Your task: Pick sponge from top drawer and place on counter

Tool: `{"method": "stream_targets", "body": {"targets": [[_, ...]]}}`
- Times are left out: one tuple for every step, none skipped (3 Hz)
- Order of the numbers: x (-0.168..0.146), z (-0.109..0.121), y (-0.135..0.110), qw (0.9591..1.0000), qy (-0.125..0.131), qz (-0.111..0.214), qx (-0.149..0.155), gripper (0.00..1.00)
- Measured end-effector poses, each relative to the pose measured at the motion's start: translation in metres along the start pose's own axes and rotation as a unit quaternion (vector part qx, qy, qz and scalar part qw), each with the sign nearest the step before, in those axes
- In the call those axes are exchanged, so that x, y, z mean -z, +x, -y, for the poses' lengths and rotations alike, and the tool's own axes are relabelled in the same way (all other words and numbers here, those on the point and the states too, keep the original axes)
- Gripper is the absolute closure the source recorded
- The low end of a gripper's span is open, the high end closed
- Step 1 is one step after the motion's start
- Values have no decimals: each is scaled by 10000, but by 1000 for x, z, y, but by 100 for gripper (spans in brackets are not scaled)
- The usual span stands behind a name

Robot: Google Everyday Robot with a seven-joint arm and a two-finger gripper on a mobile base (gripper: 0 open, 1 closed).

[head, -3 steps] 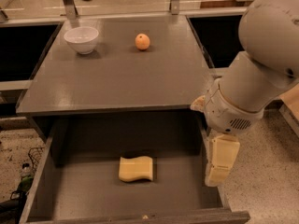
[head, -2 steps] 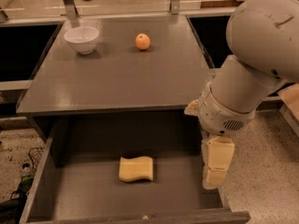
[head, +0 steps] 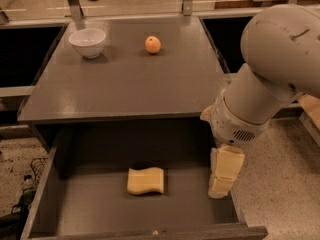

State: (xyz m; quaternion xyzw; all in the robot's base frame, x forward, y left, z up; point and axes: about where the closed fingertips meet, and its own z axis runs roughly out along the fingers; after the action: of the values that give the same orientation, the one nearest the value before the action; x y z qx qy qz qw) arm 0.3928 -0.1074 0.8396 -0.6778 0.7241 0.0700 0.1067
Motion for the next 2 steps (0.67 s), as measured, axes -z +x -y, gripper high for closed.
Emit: {"method": "stream_targets", "body": {"targets": [[-11, 15, 1, 9987, 286, -108, -418, 0], [-22, 19, -3, 9988, 274, -27, -401, 0]]}}
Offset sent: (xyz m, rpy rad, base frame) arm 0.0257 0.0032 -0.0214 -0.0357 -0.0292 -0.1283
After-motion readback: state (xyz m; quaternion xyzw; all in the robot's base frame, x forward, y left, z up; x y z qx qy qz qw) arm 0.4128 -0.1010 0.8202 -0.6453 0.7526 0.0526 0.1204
